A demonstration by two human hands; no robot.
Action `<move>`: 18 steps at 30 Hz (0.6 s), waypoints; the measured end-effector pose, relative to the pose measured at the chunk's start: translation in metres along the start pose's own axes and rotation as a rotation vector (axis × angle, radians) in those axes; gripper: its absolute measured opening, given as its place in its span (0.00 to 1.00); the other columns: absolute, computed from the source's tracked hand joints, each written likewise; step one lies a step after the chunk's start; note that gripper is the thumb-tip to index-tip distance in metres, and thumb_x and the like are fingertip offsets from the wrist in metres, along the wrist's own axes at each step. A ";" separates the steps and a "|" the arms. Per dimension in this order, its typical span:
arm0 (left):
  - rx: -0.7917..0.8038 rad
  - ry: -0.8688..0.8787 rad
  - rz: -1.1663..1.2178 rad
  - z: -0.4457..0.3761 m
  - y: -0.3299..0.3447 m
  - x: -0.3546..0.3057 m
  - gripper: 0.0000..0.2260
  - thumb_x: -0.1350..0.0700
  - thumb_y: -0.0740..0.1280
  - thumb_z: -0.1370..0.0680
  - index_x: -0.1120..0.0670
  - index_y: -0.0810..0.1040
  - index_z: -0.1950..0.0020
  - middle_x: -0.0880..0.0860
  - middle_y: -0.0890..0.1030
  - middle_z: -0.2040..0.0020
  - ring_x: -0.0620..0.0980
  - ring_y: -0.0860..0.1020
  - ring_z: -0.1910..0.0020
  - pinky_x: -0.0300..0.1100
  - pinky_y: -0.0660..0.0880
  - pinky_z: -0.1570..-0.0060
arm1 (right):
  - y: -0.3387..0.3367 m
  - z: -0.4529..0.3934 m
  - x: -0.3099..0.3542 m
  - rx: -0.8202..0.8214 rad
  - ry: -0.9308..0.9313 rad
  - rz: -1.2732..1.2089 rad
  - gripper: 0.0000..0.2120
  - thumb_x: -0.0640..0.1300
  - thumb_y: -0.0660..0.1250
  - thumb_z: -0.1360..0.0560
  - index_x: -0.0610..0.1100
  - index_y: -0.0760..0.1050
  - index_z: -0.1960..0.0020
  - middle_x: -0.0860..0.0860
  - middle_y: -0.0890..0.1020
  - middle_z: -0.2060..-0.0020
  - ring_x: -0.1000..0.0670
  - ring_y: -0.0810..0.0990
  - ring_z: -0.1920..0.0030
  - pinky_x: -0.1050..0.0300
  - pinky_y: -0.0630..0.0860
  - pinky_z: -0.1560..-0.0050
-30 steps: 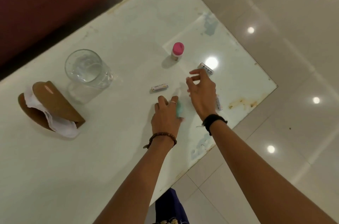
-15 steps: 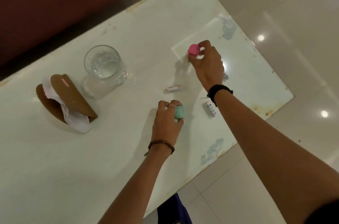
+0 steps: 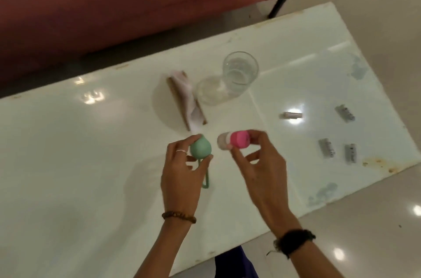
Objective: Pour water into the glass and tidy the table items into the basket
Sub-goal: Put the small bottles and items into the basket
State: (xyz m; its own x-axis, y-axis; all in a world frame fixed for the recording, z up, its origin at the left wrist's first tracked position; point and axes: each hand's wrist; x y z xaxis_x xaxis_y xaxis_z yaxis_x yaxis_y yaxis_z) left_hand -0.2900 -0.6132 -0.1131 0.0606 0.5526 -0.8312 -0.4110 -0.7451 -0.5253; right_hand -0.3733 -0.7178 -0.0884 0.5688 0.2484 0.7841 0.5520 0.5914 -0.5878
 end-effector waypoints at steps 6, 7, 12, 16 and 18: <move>-0.283 -0.078 0.007 0.017 -0.162 0.080 0.22 0.59 0.75 0.34 0.41 0.72 0.47 0.44 0.73 0.49 0.42 0.78 0.61 0.30 0.74 0.67 | 0.133 0.076 0.086 0.274 -0.178 0.041 0.11 0.60 0.63 0.30 0.64 0.66 0.49 0.72 0.74 0.55 0.59 0.77 0.62 0.67 0.71 0.66; -0.326 -0.110 0.011 0.022 -0.191 0.095 0.22 0.58 0.75 0.34 0.41 0.70 0.46 0.44 0.73 0.48 0.42 0.78 0.61 0.30 0.73 0.68 | 0.157 0.088 0.104 0.308 -0.216 0.044 0.12 0.60 0.64 0.29 0.61 0.68 0.47 0.72 0.74 0.55 0.58 0.77 0.62 0.65 0.72 0.66; -0.508 -0.218 -0.002 0.050 -0.329 0.160 0.21 0.56 0.75 0.33 0.44 0.67 0.49 0.48 0.76 0.49 0.42 0.75 0.60 0.27 0.67 0.65 | 0.269 0.151 0.194 0.483 -0.380 0.015 0.11 0.56 0.66 0.28 0.58 0.68 0.47 0.68 0.75 0.54 0.59 0.76 0.61 0.64 0.72 0.64; -0.633 -0.216 -0.088 0.072 -0.428 0.201 0.18 0.57 0.74 0.32 0.46 0.71 0.48 0.51 0.78 0.50 0.47 0.77 0.58 0.36 0.74 0.63 | 0.347 0.200 0.262 0.617 -0.534 -0.022 0.13 0.54 0.67 0.27 0.53 0.71 0.45 0.61 0.77 0.53 0.57 0.76 0.61 0.67 0.72 0.62; -0.737 -0.224 -0.201 0.082 -0.473 0.223 0.17 0.58 0.74 0.32 0.52 0.74 0.46 0.55 0.79 0.48 0.47 0.76 0.56 0.40 0.73 0.60 | 0.383 0.225 0.293 0.670 -0.607 -0.044 0.14 0.53 0.67 0.28 0.52 0.71 0.45 0.59 0.76 0.54 0.58 0.75 0.61 0.68 0.71 0.61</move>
State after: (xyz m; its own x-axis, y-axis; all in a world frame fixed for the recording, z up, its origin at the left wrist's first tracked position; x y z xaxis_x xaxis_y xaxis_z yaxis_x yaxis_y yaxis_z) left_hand -0.1562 -0.1070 -0.0352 -0.1469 0.7065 -0.6923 0.3006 -0.6349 -0.7117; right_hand -0.1319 -0.2456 -0.0388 0.0313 0.4649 0.8848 -0.0136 0.8853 -0.4647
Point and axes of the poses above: each hand's wrist, its own z-axis away from the middle knuckle, its own y-axis out of the palm, x = y × z
